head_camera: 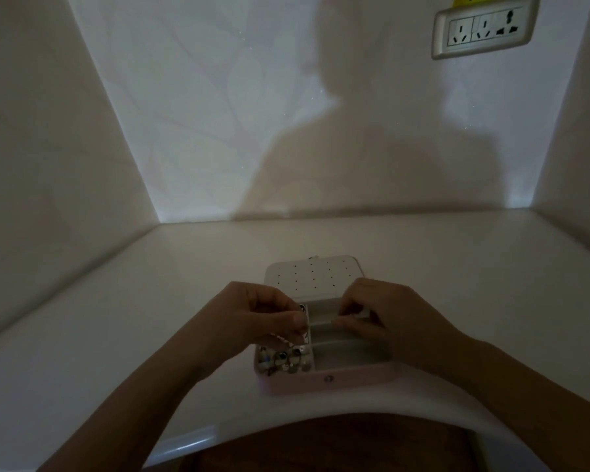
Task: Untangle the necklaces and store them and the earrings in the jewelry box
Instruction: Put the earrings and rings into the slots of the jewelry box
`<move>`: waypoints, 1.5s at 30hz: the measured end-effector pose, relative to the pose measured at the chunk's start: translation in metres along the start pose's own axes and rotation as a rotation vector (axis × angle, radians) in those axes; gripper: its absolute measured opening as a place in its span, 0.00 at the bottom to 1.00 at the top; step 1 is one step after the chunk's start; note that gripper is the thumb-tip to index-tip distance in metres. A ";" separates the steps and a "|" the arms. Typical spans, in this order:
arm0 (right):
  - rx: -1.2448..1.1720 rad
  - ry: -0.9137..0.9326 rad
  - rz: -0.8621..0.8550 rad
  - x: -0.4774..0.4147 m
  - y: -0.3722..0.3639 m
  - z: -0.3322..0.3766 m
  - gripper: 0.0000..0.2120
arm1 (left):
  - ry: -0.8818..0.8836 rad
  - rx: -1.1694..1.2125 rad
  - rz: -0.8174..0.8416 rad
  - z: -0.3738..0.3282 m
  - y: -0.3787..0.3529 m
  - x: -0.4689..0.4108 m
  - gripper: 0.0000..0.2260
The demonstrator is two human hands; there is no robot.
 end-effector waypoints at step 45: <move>0.088 -0.026 0.061 0.003 -0.005 -0.003 0.10 | -0.033 -0.569 -0.151 0.027 0.009 0.013 0.09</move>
Point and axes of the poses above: each hand's wrist, its own x-axis away from the middle knuckle, its own y-axis out of the back of the hand, z = x × y, the point moved 7 cm from there along -x, towards the middle knuckle, and after that the axes turned 1 degree about -z, right-handed, at the moved point
